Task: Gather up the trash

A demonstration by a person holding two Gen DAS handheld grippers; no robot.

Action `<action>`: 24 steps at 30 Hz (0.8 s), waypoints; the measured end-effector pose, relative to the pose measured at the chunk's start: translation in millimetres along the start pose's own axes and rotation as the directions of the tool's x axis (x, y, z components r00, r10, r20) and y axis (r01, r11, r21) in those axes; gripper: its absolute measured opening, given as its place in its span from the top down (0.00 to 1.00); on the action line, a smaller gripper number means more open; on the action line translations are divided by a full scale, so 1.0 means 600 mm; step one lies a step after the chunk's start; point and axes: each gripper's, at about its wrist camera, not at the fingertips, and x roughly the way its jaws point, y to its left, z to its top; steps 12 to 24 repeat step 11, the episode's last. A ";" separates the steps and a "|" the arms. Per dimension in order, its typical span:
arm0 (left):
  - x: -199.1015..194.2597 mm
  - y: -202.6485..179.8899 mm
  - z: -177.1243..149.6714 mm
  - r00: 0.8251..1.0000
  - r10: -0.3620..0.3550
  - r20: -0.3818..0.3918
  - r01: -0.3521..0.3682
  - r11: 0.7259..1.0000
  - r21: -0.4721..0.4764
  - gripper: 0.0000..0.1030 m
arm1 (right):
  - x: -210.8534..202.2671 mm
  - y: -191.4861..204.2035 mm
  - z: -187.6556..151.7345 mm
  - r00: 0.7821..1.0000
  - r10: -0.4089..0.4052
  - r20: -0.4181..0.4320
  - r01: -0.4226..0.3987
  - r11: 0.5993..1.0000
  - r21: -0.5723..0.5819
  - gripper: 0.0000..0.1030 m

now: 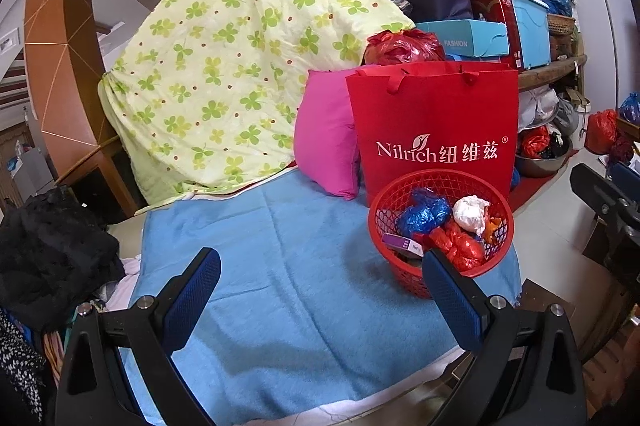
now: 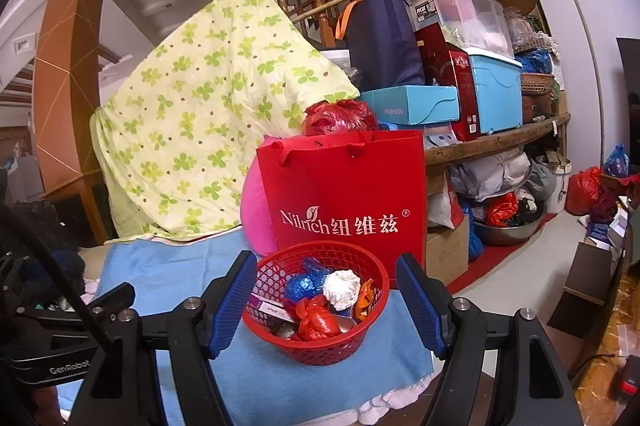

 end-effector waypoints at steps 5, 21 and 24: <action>0.032 0.005 0.008 1.000 -0.018 -0.006 0.018 1.000 -0.004 0.02 | 0.040 0.008 0.001 1.000 -0.022 -0.015 0.022 1.000 -0.011 0.27; 0.077 0.032 -0.003 0.999 -0.046 -0.022 0.045 0.999 -0.030 0.02 | 0.086 0.034 -0.001 0.999 -0.030 -0.038 0.029 0.999 -0.039 0.27; 0.077 0.032 -0.003 0.999 -0.046 -0.022 0.045 0.999 -0.030 0.02 | 0.086 0.034 -0.001 0.999 -0.030 -0.038 0.029 0.999 -0.039 0.27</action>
